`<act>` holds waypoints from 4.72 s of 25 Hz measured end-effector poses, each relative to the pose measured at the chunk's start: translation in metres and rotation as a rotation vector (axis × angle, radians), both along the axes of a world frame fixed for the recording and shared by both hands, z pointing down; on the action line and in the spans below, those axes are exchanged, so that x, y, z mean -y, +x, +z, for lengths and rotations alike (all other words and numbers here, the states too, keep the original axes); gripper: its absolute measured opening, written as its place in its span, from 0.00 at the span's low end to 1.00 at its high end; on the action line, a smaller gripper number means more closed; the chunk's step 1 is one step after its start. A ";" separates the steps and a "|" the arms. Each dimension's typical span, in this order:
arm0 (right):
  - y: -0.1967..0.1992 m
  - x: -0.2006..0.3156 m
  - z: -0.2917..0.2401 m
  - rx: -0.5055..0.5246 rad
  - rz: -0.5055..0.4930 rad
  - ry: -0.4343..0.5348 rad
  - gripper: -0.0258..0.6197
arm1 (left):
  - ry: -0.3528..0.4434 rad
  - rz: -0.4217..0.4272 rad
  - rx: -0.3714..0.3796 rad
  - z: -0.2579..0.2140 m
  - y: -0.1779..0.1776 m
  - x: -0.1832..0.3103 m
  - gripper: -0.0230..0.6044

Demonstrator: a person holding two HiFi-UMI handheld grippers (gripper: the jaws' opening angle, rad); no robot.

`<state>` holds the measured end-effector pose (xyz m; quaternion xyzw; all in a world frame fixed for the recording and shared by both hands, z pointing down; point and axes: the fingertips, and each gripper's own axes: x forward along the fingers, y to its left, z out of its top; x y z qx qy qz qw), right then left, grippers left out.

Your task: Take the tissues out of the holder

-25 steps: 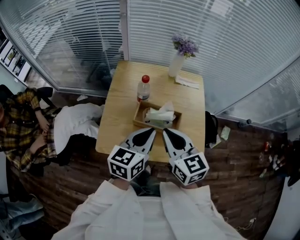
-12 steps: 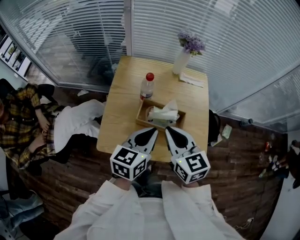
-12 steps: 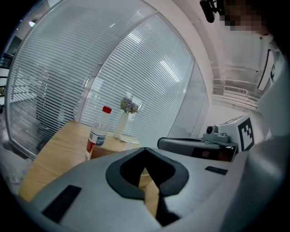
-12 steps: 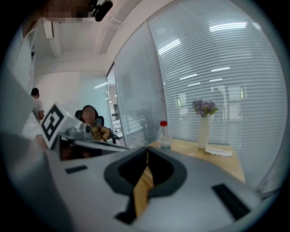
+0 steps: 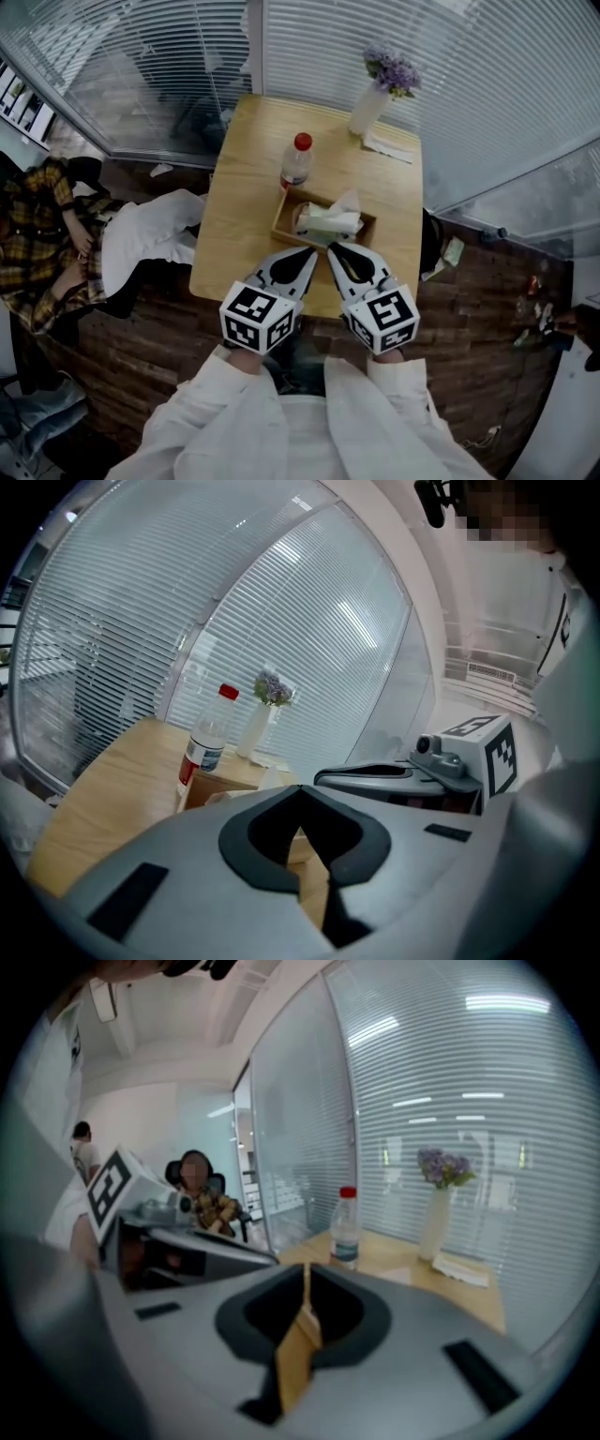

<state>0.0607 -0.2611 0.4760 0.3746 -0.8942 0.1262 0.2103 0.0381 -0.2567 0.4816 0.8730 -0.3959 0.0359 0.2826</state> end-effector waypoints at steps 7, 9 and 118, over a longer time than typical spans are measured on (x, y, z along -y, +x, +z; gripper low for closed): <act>-0.003 0.008 0.015 -0.058 -0.041 -0.023 0.06 | -0.033 -0.004 0.000 0.017 0.001 0.003 0.05; -0.001 0.010 0.019 -0.072 -0.041 -0.029 0.06 | -0.047 -0.012 -0.006 0.023 0.000 0.002 0.05; 0.020 0.054 0.018 -0.390 -0.026 0.085 0.06 | -0.027 -0.031 0.016 0.011 -0.012 0.019 0.05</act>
